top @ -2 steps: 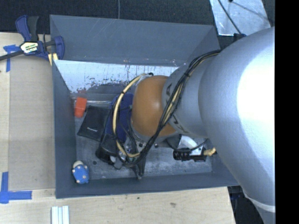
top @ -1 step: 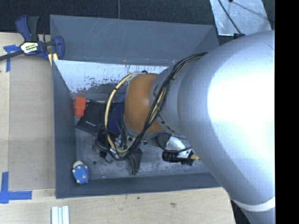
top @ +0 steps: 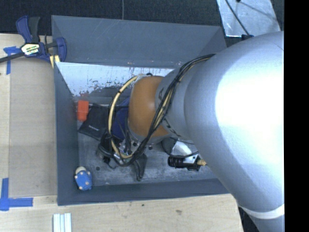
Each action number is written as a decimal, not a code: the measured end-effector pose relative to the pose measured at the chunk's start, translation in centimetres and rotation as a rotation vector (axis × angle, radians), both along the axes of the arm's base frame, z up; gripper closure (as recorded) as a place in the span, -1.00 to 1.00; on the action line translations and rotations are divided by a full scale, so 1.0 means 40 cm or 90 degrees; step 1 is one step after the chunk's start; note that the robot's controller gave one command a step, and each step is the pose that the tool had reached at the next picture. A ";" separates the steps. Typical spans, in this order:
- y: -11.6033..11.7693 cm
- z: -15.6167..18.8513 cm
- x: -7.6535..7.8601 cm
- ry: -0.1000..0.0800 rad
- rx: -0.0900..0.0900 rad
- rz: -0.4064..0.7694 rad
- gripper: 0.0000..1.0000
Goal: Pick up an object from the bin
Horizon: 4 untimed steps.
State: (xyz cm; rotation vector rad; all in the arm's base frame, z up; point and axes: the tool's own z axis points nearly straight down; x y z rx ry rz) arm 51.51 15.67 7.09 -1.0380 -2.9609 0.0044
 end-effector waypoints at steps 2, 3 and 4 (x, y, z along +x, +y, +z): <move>0.000 0.010 0.002 -0.002 0.001 0.003 1.00; -0.002 0.146 0.001 -0.002 0.000 0.004 1.00; -0.005 0.303 0.000 -0.003 0.000 0.006 1.00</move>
Offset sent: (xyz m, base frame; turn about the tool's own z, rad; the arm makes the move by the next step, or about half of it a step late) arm 0.0000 0.0000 0.0000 0.0000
